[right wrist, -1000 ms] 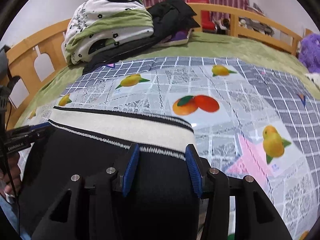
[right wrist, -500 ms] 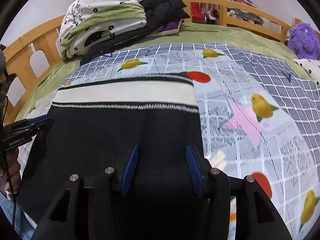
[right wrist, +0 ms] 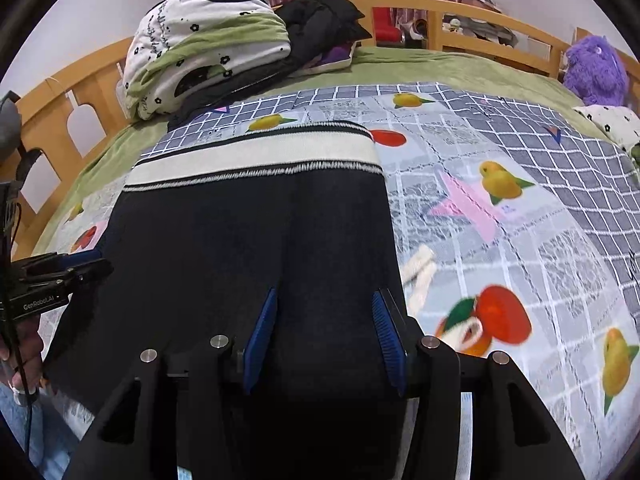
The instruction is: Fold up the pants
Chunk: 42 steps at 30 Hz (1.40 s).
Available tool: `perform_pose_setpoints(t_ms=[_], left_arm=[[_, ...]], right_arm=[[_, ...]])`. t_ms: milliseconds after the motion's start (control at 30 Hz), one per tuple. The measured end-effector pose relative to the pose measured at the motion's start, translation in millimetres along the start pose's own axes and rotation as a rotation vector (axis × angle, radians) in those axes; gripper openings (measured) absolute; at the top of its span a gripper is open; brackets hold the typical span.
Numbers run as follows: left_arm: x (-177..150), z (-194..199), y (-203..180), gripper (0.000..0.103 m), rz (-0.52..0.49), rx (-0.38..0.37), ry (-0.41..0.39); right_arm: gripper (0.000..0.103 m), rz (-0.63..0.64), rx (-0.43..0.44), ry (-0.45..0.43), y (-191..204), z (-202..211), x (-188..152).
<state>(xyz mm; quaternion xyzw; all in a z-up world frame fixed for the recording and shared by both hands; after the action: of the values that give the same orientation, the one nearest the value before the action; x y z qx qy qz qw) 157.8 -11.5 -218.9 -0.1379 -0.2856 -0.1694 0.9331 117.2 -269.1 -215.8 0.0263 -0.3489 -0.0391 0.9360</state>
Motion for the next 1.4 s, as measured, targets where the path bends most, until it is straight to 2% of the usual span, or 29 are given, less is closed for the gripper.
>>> perform_pose_setpoints(t_ms=[233,300,400,467,567,633,767,833,867,900,967,1000,1067,1233,1400], left_arm=[[-25.1,15.7,-4.0,0.035,-0.013,0.077,0.014],[-34.0,21.8,-3.6,0.036,-0.01,0.097,0.01],[-46.7,37.5,-0.4,0.036,0.022,0.123,-0.012],[-52.3,51.9,-1.3,0.036,0.021,0.165,-0.01],[-57.3,76.6,-8.2,0.036,0.037,0.197,-0.024],[-58.6,94.8,-18.5,0.047,0.053,0.202,-0.05],[-58.1,123.2,-38.1,0.052,0.059,0.238,-0.117],[-56.0,134.7,-48.3,0.065,0.058,0.252,-0.146],[-54.6,139.1,-51.8,0.066,0.057,0.26,-0.159],[-52.6,145.6,-55.6,0.068,0.058,0.273,-0.175],[-48.1,153.1,-58.8,0.073,0.071,0.281,-0.192],[-46.6,155.6,-59.0,0.077,0.081,0.279,-0.2],[-45.0,157.4,-56.8,0.077,0.107,0.281,-0.208],[-47.7,155.8,-62.2,0.077,0.13,0.272,-0.184],[-47.4,160.0,-73.4,0.079,0.111,0.27,-0.195]], right_arm=[[0.05,0.02,0.013,0.021,-4.8,17.1,-33.3],[0.05,0.034,0.008,0.013,-7.0,22.5,-37.2],[0.05,0.035,0.012,0.048,-10.7,30.9,-39.2],[0.05,0.041,-0.02,0.065,-14.2,40.6,-37.4],[0.051,0.09,-0.059,0.039,-14.7,65.6,-35.9],[0.052,0.104,-0.097,0.008,-16.7,83.5,-34.6],[0.053,0.04,-0.095,-0.048,-20.3,119.1,-34.7],[0.053,-0.005,-0.088,-0.046,-23.6,127.0,-36.0],[0.058,-0.027,-0.081,-0.042,-25.0,130.6,-36.2],[0.07,-0.047,-0.077,-0.04,-26.4,134.9,-36.0],[0.087,-0.059,-0.061,-0.073,-25.1,143.9,-33.0],[0.091,-0.055,-0.062,-0.091,-24.2,147.7,-32.0],[0.096,-0.037,-0.07,-0.115,-21.6,154.5,-31.3],[0.099,0.0,-0.054,-0.096,-12.4,158.9,-42.2],[0.099,0.001,-0.065,-0.083,-8.2,163.3,-52.9]])
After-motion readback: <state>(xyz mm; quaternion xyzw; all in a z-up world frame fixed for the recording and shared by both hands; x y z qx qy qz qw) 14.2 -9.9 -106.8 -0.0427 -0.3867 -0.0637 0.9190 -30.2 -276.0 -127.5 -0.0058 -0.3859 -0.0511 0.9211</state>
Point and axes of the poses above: each gripper's, at about its wrist camera, not at the fingertips, and z roughly against the way its jaws point, y to its left, x to its top, the point moved 10 cm from there along -z, roughly the way its jaws point, and after that the axes turned 6 degrees about -x, right-handed, at the moved point
